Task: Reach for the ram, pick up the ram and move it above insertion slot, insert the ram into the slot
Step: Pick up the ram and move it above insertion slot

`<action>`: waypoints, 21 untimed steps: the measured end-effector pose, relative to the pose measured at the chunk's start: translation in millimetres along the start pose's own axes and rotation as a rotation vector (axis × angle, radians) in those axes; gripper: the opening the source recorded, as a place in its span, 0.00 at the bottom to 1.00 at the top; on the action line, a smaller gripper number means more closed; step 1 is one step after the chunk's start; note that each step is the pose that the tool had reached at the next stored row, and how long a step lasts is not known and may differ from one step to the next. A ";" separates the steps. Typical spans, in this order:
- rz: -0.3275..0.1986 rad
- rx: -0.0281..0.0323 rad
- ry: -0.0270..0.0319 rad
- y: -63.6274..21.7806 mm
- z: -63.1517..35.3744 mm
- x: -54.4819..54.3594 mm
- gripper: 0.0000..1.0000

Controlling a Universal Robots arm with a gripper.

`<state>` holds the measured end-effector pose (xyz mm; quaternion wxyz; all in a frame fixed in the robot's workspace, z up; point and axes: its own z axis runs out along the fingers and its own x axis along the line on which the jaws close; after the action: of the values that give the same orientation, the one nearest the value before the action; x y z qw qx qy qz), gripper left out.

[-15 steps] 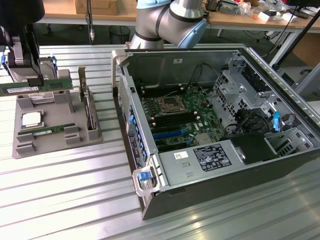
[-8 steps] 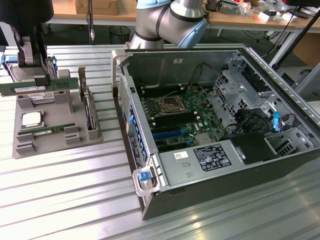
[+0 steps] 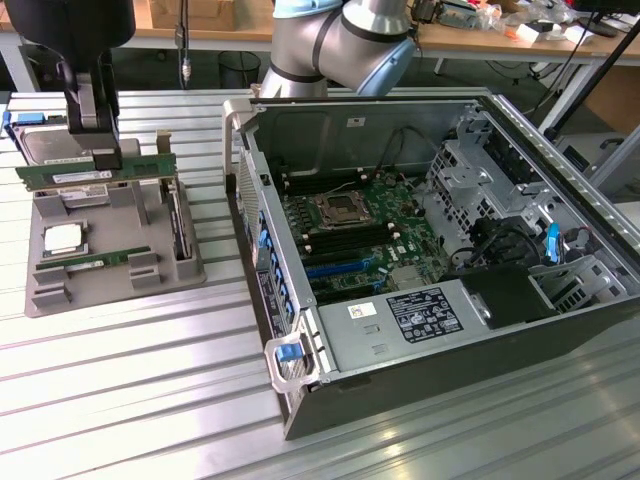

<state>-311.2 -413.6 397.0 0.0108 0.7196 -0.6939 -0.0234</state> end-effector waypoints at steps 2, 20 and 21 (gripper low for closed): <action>0.000 0.0001 0.0000 -3.1 -0.1 0.1 0.12; 0.000 0.0000 0.0001 -29.9 -1.4 1.1 0.12; 0.000 0.0001 0.0001 -30.5 -1.4 1.1 0.12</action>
<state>-280.7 -413.6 397.0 0.0108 0.7196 -0.6939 -0.0233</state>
